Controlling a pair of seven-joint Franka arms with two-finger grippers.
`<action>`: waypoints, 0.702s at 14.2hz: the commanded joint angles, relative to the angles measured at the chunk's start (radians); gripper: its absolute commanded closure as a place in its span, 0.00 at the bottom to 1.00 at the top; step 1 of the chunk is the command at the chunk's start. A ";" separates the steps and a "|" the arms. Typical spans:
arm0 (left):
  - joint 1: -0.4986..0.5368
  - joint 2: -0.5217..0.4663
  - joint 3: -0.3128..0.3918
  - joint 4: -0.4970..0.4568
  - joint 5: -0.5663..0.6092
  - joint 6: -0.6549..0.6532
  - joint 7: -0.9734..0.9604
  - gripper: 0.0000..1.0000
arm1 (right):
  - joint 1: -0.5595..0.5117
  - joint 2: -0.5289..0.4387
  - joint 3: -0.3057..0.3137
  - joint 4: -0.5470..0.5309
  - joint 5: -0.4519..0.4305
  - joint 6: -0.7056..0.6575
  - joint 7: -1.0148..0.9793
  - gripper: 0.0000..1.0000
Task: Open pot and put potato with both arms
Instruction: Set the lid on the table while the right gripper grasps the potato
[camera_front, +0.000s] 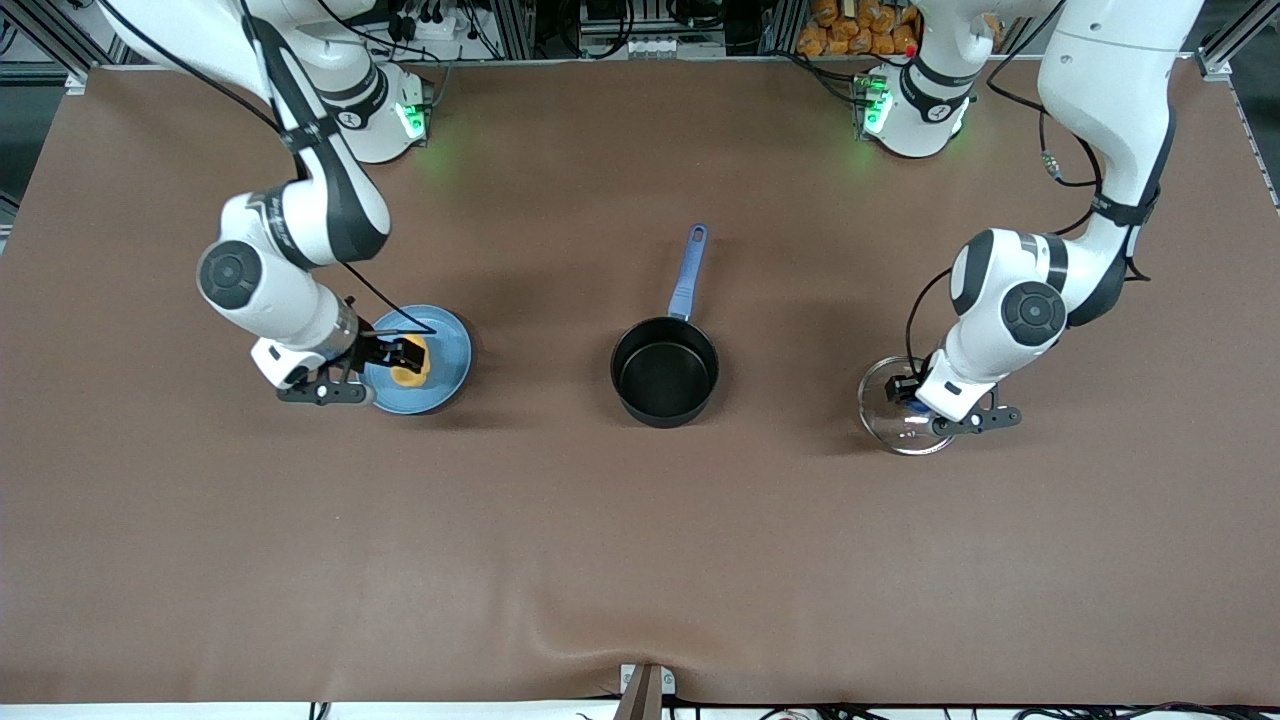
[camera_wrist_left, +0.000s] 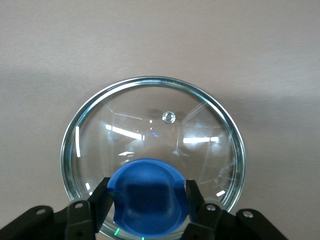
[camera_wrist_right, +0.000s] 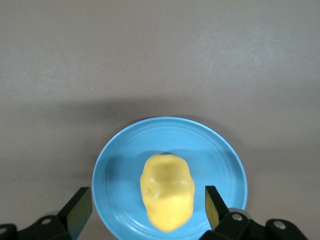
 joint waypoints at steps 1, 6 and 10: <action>0.023 -0.020 -0.007 -0.019 0.042 0.015 0.010 0.52 | 0.009 0.024 -0.005 -0.047 -0.018 0.104 0.008 0.00; 0.023 -0.035 -0.008 -0.018 0.042 0.021 0.009 0.00 | 0.007 0.067 -0.005 -0.080 -0.037 0.174 -0.002 0.00; 0.022 -0.182 -0.014 -0.007 0.042 -0.075 0.001 0.00 | 0.007 0.075 -0.006 -0.085 -0.038 0.177 -0.004 0.00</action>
